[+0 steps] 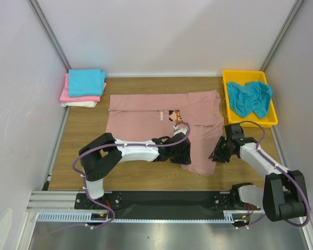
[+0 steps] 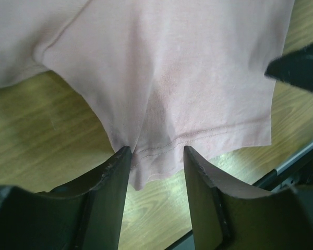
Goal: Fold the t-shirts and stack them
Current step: Fold the tshirt
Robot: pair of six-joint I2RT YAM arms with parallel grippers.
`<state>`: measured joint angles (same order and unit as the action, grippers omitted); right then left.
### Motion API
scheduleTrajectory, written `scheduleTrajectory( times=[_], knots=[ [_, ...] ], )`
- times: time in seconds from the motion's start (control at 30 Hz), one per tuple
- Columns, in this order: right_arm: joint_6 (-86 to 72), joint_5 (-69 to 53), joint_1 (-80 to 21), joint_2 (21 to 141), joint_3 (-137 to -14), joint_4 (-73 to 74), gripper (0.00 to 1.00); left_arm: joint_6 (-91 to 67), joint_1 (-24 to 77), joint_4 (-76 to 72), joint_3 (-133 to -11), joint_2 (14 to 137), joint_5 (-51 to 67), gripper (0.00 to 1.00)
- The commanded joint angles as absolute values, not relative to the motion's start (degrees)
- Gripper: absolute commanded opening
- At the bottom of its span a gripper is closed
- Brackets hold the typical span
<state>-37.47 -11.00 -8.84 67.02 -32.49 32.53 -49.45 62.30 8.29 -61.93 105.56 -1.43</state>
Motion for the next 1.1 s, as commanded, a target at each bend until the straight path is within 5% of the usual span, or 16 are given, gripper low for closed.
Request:
scheduleTrajectory(
  times=[0.0,0.37,0.6,0.87,1.07],
  knots=[
    [-36.8,-7.9,-9.1,67.8,-32.3,30.8,0.30,-48.6,63.6,12.0,-62.9,105.6,-0.4,0.50],
    [-37.5,-7.4,-8.3,63.9,-34.9,37.4,0.32,-41.8,63.4,18.5,-67.6,99.9,-0.6,0.56],
    [-36.0,-7.2,-6.5,60.3,-39.5,42.1,0.72,-43.2,54.6,23.7,-69.8,90.6,-1.6,0.70],
    [-36.0,-7.9,-7.3,60.3,-35.0,40.3,0.70,-48.3,39.0,28.3,-53.4,72.9,-5.9,0.88],
    [-38.2,-8.2,-8.3,61.9,-32.7,38.3,0.69,-52.1,24.2,33.0,-42.1,61.1,-6.9,0.91]
  ],
)
